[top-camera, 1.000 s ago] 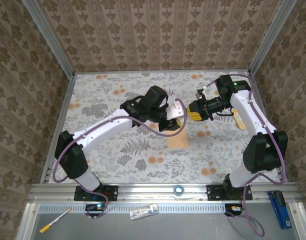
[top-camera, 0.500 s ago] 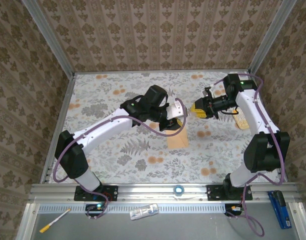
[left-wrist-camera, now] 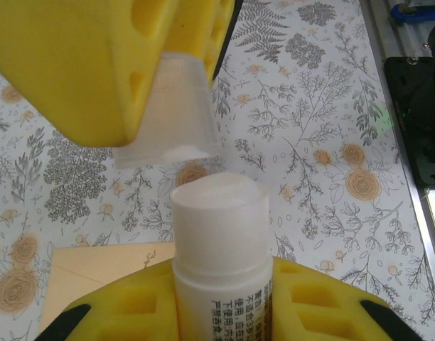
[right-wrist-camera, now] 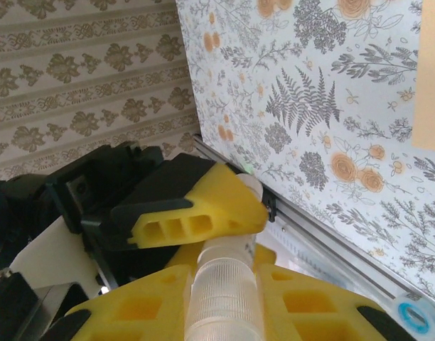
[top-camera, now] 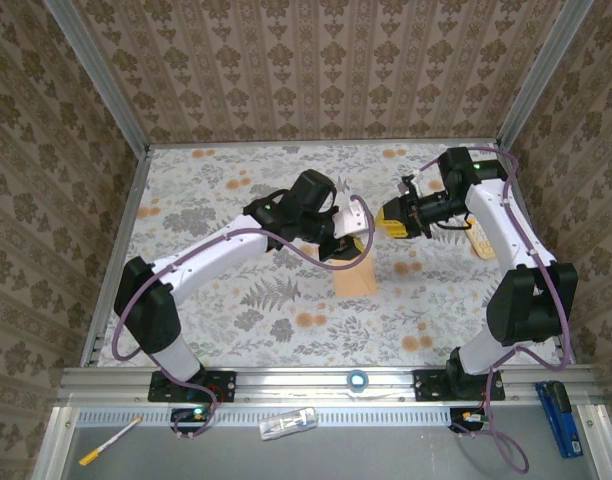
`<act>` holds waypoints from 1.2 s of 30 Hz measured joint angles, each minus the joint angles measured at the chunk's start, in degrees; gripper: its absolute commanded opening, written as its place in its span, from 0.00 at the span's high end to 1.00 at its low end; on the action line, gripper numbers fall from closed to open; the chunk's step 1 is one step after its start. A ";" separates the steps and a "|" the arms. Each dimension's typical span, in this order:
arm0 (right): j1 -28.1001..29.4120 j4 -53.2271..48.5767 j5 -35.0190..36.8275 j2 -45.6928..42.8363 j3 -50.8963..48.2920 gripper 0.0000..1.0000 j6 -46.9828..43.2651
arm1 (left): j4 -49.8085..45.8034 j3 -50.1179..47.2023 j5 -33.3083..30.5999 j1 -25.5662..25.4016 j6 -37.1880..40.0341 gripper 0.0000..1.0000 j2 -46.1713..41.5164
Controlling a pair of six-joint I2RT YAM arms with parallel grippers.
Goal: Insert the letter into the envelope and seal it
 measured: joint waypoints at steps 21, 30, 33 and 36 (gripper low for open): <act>2.75 -1.79 1.90 0.02 0.90 0.74 -1.88 | -0.66 0.00 0.22 0.35 0.00 1.00 0.44; 2.91 -2.34 2.75 0.02 0.90 0.74 -2.03 | -0.59 -0.02 0.24 0.37 0.00 1.00 0.74; 3.17 -2.27 3.10 0.02 0.90 0.74 -1.88 | -0.68 -0.02 0.22 0.37 0.00 1.00 0.76; 3.48 -1.97 3.56 0.02 0.87 0.74 -1.68 | -0.79 -0.02 0.22 0.37 0.00 1.00 0.76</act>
